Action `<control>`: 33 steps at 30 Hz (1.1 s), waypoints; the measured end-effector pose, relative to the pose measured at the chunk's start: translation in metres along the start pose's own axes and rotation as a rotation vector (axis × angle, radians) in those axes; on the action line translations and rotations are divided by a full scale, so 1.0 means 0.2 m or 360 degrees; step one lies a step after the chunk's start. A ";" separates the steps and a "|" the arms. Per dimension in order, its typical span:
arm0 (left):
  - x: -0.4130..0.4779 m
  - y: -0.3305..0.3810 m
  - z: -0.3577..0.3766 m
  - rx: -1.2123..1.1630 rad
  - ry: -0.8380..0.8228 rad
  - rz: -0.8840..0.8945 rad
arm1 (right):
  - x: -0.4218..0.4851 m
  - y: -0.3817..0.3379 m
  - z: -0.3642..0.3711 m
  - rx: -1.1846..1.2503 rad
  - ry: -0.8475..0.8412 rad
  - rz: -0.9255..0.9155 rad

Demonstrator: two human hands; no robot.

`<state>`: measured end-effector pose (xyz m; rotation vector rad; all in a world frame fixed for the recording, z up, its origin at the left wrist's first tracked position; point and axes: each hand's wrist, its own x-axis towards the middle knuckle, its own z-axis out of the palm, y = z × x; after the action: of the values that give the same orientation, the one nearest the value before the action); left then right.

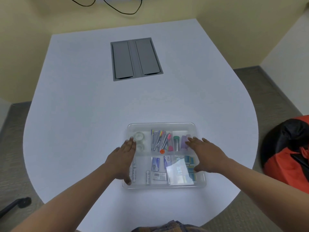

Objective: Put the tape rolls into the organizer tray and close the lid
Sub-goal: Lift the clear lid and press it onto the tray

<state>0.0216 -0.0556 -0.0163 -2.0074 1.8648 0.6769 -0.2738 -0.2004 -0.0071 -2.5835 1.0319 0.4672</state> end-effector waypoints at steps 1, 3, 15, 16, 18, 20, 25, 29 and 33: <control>0.02 -0.01 -0.03 -0.0011 0.0024 -0.0009 | 0.02 0.00 -0.02 0.0037 0.0017 0.0029; 0.08 -0.02 -0.09 -0.0049 0.0061 -0.0041 | 0.07 0.00 -0.06 0.0085 0.0021 0.0097; 0.24 -0.07 -0.14 0.0016 0.0013 -0.0133 | 0.24 -0.01 -0.05 0.0025 -0.0189 0.0248; 0.24 -0.07 -0.14 0.0015 0.0006 -0.0133 | 0.24 -0.02 -0.04 0.0018 -0.0189 0.0254; 0.25 -0.07 -0.13 0.0031 0.0002 -0.0138 | 0.25 -0.02 -0.03 0.0006 -0.0183 0.0258; 0.26 -0.07 -0.12 0.0074 0.0014 -0.0142 | 0.25 -0.01 -0.03 0.0022 -0.0183 0.0254; 0.26 -0.07 -0.12 0.0103 -0.0007 -0.0146 | 0.25 0.04 -0.05 0.0014 -0.0256 0.0212; 0.26 -0.05 -0.11 0.0061 -0.0029 -0.0156 | 0.25 0.02 -0.01 -0.0028 -0.0213 0.0220; 0.25 -0.02 -0.14 0.0078 -0.0047 -0.0187 | 0.23 0.04 -0.03 0.0066 -0.0192 0.0156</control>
<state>0.0314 -0.1118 -0.0204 -2.0462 1.7147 0.6188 -0.2479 -0.2361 -0.0221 -2.4436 1.1177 0.6113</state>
